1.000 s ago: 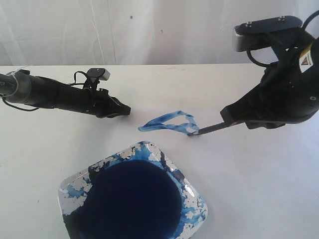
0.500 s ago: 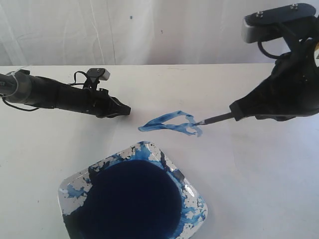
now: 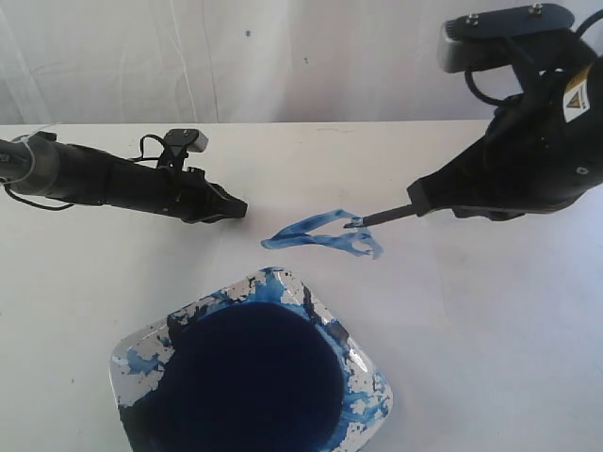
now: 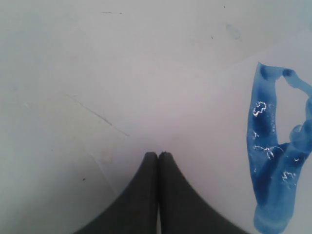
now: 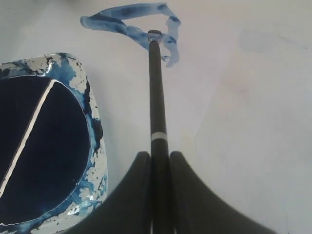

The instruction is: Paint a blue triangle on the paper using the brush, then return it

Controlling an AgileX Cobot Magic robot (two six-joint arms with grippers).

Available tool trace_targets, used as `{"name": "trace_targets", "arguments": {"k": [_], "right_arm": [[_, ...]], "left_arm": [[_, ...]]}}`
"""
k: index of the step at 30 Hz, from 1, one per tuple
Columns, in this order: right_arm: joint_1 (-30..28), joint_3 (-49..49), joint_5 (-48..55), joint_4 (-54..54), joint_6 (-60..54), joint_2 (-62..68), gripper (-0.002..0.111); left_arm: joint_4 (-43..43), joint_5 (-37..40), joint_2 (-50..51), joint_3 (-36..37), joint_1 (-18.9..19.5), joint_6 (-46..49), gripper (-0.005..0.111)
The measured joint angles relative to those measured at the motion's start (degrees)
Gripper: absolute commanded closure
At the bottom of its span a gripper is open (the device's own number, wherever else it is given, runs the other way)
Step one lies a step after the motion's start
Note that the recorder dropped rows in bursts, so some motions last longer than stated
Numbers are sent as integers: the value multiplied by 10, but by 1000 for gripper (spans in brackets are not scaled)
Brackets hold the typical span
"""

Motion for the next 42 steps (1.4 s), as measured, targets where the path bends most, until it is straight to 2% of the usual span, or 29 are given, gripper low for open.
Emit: {"name": "trace_targets", "arguments": {"k": [17, 29, 36, 42], "right_arm": [[0, 0, 47, 7, 0, 15, 108], [0, 0, 102, -46, 0, 15, 108], [0, 0, 88, -48, 0, 12, 108], [0, 0, 6, -51, 24, -40, 108]], "left_arm": [[0, 0, 0, 0, 0, 0, 107], [0, 0, 0, 0, 0, 0, 107], [0, 0, 0, 0, 0, 0, 107], [0, 0, 0, 0, 0, 0, 107]]}}
